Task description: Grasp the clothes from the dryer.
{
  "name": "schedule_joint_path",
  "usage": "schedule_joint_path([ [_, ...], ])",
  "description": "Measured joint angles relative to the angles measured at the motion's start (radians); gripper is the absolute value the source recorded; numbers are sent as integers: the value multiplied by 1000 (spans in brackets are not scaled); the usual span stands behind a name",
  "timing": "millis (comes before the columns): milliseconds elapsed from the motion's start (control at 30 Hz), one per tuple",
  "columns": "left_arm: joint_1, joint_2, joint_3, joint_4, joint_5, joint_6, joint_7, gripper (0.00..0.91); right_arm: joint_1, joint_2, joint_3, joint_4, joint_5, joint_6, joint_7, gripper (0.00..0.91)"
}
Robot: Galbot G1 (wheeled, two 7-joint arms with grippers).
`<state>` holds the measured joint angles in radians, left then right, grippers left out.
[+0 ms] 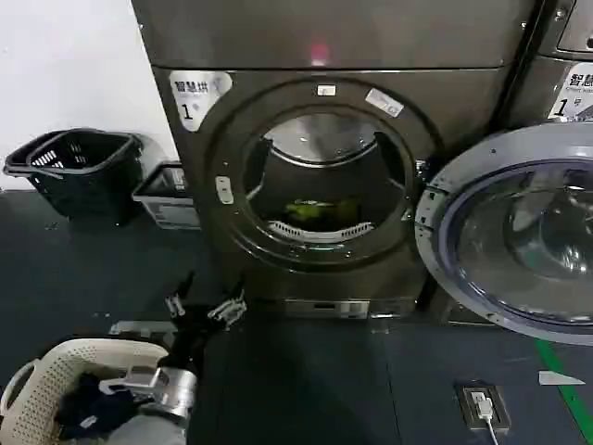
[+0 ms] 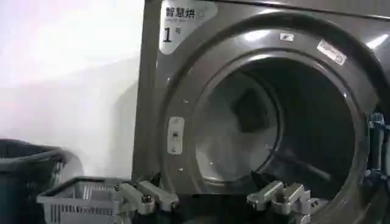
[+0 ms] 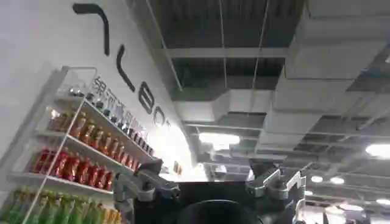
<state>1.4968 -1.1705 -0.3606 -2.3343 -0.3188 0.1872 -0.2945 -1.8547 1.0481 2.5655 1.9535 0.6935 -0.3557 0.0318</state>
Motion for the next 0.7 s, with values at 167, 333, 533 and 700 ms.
schedule_joint_path([
  [167,1,2,-3,-3,1,1,0,907,-4,0,3,-5,6,26,-4,907],
  [333,4,5,3,-1,5,3,0,907,-2,0,-3,-4,8,38,-8,907],
  [533,-3,-2,3,6,5,5,0,907,3,-1,-4,-8,8,47,-12,907],
  [700,-5,-2,3,10,6,6,1,907,3,-1,-2,-11,8,52,-15,907],
])
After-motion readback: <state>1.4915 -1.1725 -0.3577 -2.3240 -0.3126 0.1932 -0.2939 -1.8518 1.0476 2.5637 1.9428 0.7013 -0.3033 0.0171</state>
